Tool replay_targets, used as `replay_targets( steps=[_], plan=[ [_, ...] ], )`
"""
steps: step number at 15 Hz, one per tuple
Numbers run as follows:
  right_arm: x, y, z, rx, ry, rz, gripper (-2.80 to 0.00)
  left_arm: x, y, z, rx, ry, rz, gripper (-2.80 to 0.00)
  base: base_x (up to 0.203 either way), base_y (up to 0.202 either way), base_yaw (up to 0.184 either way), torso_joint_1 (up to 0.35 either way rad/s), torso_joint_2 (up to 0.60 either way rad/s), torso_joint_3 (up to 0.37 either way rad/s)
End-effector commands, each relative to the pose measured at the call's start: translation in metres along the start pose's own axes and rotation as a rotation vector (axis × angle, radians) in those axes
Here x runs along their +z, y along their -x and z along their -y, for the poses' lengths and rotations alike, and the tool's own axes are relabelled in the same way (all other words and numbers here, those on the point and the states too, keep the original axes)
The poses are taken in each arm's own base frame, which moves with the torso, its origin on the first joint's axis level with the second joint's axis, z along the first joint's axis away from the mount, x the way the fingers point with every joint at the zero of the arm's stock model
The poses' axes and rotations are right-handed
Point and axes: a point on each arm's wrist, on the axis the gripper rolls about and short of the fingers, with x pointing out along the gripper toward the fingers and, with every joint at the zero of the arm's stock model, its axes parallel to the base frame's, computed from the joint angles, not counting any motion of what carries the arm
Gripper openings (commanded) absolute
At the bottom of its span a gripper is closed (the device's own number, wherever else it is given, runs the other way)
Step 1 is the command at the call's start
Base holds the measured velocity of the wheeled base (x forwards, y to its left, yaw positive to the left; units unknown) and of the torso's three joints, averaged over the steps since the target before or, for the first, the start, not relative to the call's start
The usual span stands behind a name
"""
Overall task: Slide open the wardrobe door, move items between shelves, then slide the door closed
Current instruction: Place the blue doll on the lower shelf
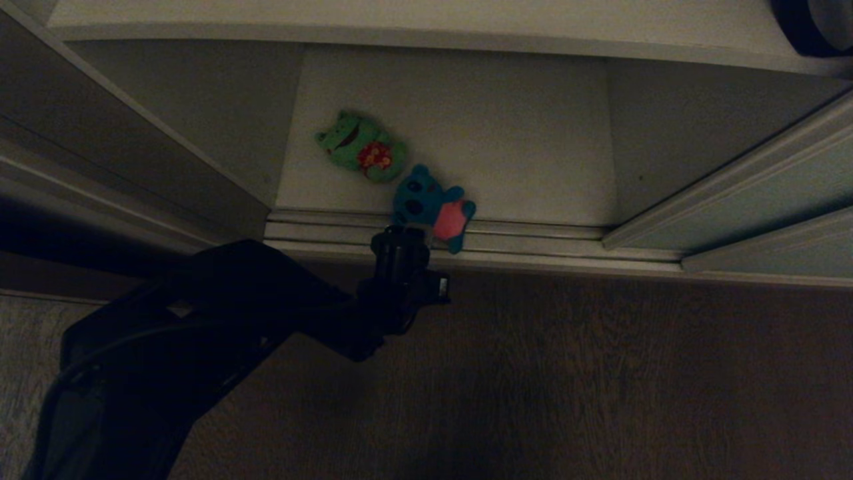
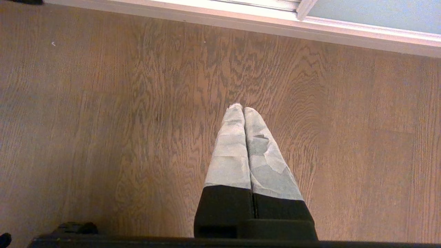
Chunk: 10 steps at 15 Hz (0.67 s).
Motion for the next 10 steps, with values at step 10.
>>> replay_targets(
  steps=[10],
  plan=[
    [0.0,0.0,0.0,0.0,0.0,0.001,-2.8,-0.001,-0.071,0.003,0.079,-0.006,0.228,-2.8,0.0,0.0,0.0,0.0,0.0,0.0]
  ],
)
